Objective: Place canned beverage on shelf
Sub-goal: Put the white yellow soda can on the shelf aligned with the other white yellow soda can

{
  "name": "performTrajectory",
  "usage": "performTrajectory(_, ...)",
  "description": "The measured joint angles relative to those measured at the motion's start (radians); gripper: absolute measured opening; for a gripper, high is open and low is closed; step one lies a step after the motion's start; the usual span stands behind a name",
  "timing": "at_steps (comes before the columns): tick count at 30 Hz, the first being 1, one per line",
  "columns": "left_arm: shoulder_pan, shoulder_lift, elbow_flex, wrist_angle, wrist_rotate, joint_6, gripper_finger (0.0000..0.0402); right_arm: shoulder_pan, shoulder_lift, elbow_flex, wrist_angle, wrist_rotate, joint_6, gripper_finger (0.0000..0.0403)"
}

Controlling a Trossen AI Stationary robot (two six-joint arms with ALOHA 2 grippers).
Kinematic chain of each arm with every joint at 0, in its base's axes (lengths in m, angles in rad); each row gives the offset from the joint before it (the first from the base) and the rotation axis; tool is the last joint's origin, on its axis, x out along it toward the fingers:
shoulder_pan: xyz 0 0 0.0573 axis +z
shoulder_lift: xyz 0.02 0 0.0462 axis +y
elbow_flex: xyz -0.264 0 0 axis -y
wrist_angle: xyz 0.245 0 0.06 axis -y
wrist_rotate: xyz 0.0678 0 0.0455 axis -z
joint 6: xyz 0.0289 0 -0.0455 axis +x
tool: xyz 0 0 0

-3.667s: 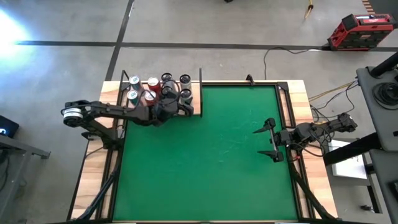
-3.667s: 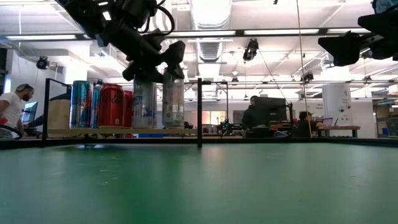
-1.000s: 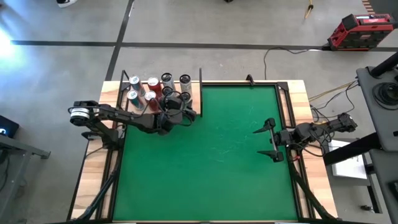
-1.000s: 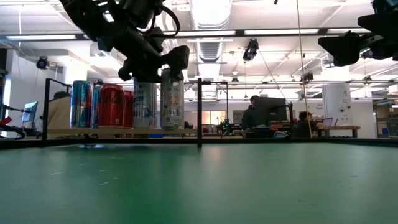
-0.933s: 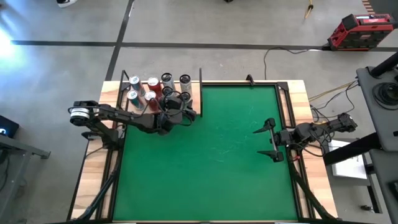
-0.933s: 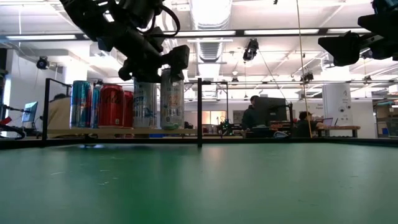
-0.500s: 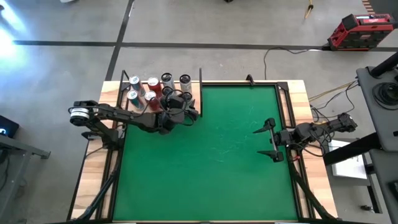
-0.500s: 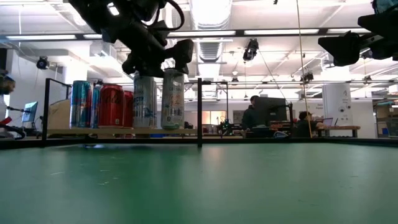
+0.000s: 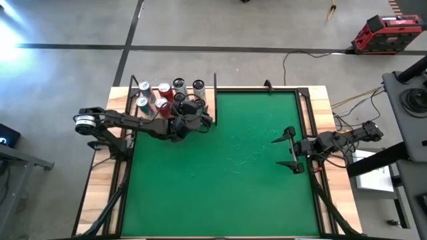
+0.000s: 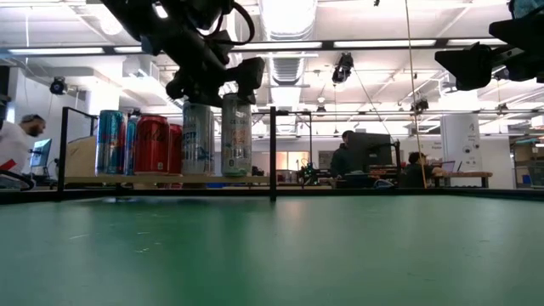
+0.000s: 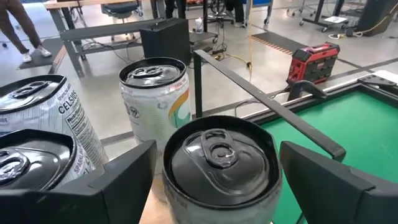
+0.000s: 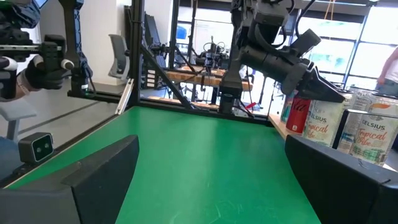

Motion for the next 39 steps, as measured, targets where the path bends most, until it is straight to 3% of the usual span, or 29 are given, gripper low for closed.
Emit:
performTrajectory(31,0.090,0.000,0.003,0.094,0.072,0.119,0.0323,0.000,0.000,0.000,0.000,0.000,0.000,0.0396)
performTrajectory(39,0.062,0.000,0.079,0.004,0.072,0.126,0.0323,0.000,0.000,0.000,0.000,0.000,0.000,0.0396)
